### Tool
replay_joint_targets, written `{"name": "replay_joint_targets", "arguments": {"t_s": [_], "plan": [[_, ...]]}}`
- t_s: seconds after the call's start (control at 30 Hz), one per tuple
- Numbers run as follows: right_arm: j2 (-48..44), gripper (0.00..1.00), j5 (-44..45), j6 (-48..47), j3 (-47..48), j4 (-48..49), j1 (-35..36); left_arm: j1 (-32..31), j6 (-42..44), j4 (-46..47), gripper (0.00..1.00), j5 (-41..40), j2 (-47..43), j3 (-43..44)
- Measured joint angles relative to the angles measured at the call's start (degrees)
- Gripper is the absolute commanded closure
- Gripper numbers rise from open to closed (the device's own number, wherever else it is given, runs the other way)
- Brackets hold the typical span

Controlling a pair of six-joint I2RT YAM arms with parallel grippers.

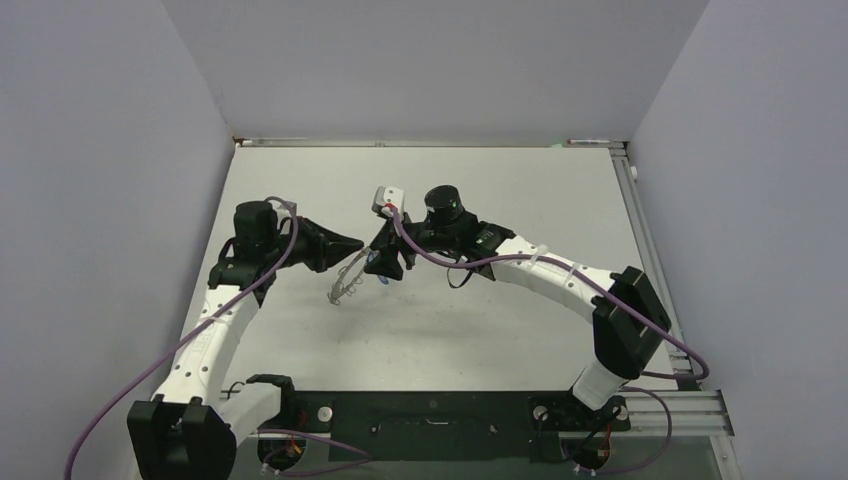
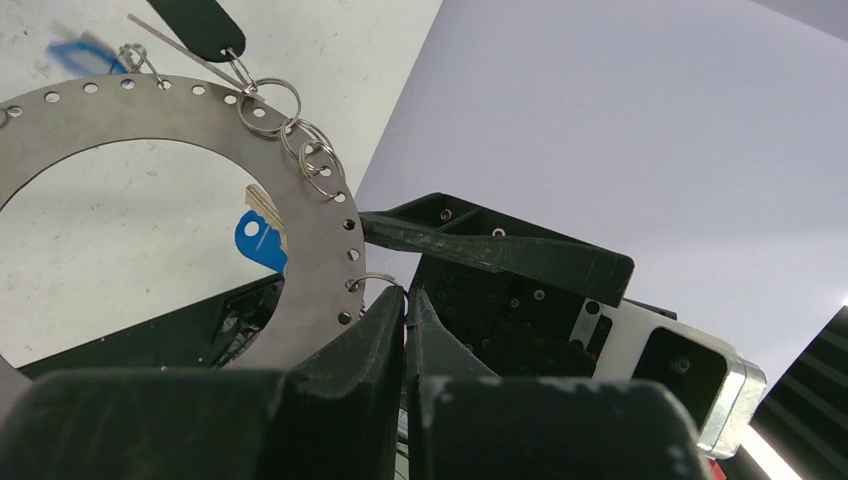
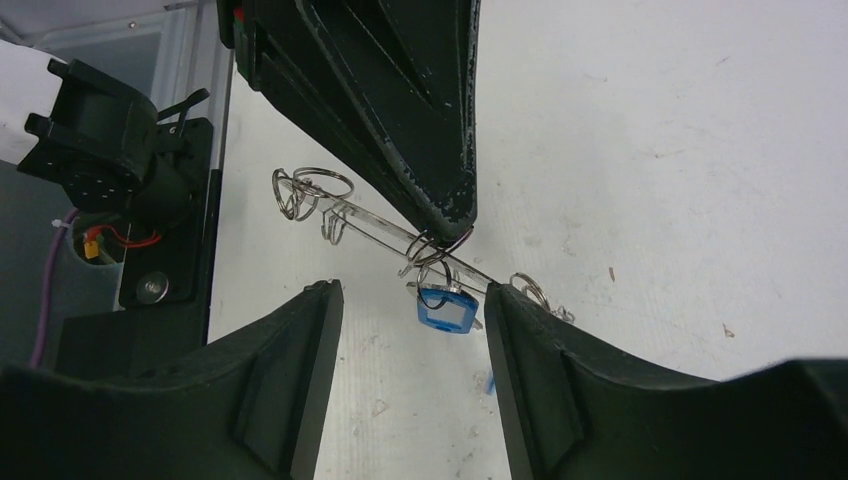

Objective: Remove the keys from the keyring

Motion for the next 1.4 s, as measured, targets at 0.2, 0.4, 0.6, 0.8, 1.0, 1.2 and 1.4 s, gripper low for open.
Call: {"name": "replay_joint_targets", "arguments": {"t_s": [0.2, 0.4, 0.6, 0.8, 1.0, 1.2, 1.4], "plan": [[1.3, 0.52, -1.6, 1.1, -0.2, 2.7, 0.0, 0.2, -1.4, 2.3, 1.0, 0.6, 0.0, -1.5], [2.8, 0.55, -2.1, 1.9, -0.2, 4.4, 0.0, 0.2, -2.8, 3.2, 1.0, 1.6, 0.0, -3.0], [3.5, 0.67, -2.1, 2.9, -0.2, 6.5, 0.0, 0.2, -4.0, 4.7, 1.0, 3.4, -0.5, -3.0], [3.5, 0.63, -2.0, 3.2, -0.6, 7.4, -0.3, 0.3, -3.3, 5.6, 1.0, 4.2, -1.2, -3.0], [2.6, 0.43, -3.6, 5.4, -6.6, 8.7, -4.0, 4.5, 19.9, -4.8, 0.37, -0.4, 0.9, 4.8], [0.4, 0.42, -4.2, 8.1, -11.0, 8.2, -8.8, 7.5, 45.3, -15.9, 0.3, -12.7, 6.1, 14.6], [-0.6, 0.42, -2.9, 9.0, -13.6, 8.7, -7.0, 9.4, 62.2, -26.7, 0.32, -19.9, 17.6, 16.0]]}}
